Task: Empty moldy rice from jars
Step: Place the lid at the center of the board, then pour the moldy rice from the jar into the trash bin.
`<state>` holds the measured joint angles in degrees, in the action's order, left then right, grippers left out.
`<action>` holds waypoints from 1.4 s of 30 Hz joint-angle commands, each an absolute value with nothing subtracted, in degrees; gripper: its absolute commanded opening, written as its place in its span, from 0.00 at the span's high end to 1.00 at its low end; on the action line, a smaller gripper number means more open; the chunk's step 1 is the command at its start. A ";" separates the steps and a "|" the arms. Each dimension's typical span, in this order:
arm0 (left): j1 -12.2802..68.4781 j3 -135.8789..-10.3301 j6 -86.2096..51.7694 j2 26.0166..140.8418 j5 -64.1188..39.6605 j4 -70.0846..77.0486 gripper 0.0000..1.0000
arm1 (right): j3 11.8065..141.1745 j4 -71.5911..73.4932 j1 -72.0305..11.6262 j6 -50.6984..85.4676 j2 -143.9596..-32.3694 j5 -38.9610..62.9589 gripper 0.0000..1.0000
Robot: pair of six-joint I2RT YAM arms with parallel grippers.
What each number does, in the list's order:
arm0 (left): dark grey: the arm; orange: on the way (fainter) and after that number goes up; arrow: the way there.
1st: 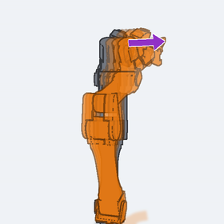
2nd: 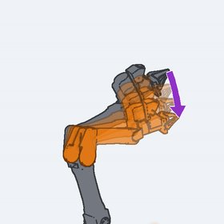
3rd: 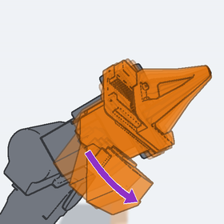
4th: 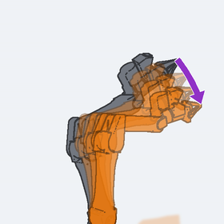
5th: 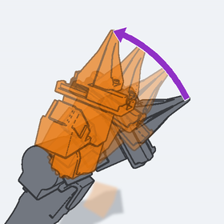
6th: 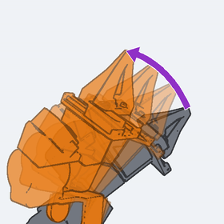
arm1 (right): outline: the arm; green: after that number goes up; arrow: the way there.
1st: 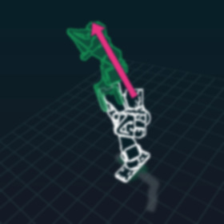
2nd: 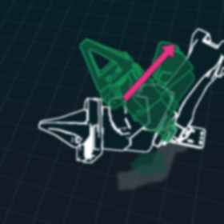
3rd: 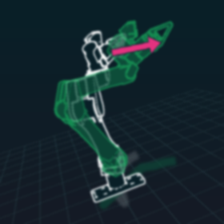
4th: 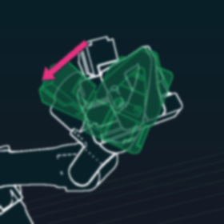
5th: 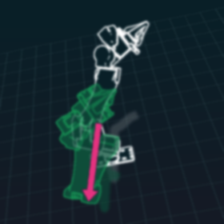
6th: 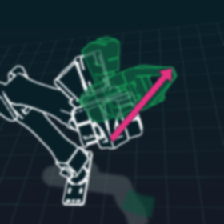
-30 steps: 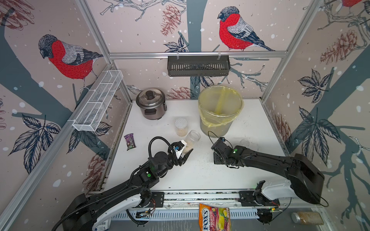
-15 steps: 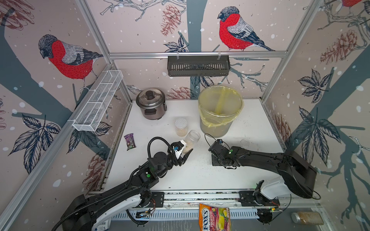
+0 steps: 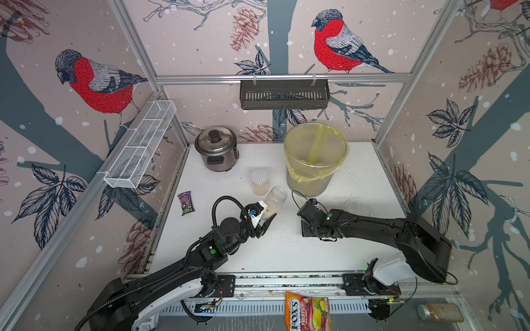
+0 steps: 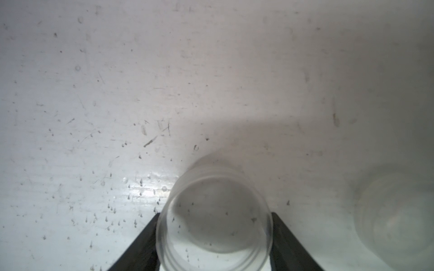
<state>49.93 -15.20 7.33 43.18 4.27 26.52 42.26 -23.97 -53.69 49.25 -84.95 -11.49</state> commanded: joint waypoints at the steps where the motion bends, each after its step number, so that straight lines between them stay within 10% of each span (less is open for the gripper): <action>1: 49.88 -15.50 7.47 43.06 4.02 30.23 1.00 | 42.45 -24.96 -53.84 49.37 -85.07 -11.70 0.31; 8: 49.84 -15.52 7.47 43.17 3.87 30.43 1.00 | 42.27 -25.52 -54.23 49.72 -85.20 -12.00 0.29; 13: 49.86 -15.51 7.47 43.00 3.96 30.41 1.00 | 42.54 -26.75 -54.66 50.34 -84.04 -13.24 0.01; 30: 49.84 -16.64 6.75 42.89 4.49 30.37 1.00 | 53.71 -40.88 -61.92 58.31 -67.10 -24.04 0.00; 42: 49.88 -21.84 7.53 48.01 0.47 29.09 1.00 | 37.41 -14.40 -62.16 57.97 -36.07 -18.32 0.00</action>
<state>49.93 -20.51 6.90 47.16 2.92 26.37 38.06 -22.65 -61.82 56.86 -38.76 -18.00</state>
